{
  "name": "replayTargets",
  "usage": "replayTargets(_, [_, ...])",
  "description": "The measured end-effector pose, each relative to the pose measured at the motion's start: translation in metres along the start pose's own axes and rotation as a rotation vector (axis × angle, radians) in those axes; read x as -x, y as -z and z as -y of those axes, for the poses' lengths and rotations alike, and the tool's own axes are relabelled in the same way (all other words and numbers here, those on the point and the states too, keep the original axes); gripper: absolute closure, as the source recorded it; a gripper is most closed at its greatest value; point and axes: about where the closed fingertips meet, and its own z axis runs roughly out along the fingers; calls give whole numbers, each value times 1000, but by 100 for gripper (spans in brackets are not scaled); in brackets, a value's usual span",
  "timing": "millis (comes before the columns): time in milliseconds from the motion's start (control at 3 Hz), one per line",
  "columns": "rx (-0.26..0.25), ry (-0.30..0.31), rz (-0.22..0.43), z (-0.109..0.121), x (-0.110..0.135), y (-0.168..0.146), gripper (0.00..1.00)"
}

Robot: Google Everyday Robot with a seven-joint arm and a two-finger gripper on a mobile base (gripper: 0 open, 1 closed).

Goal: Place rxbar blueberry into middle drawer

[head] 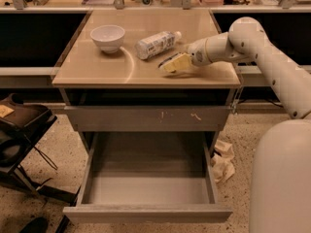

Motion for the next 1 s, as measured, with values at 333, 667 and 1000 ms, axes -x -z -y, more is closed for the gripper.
replayTargets(333, [0,0,0,0,0,0,0])
replayTargets(667, [0,0,0,0,0,0,19])
replayTargets(1000, [0,0,0,0,0,0,42])
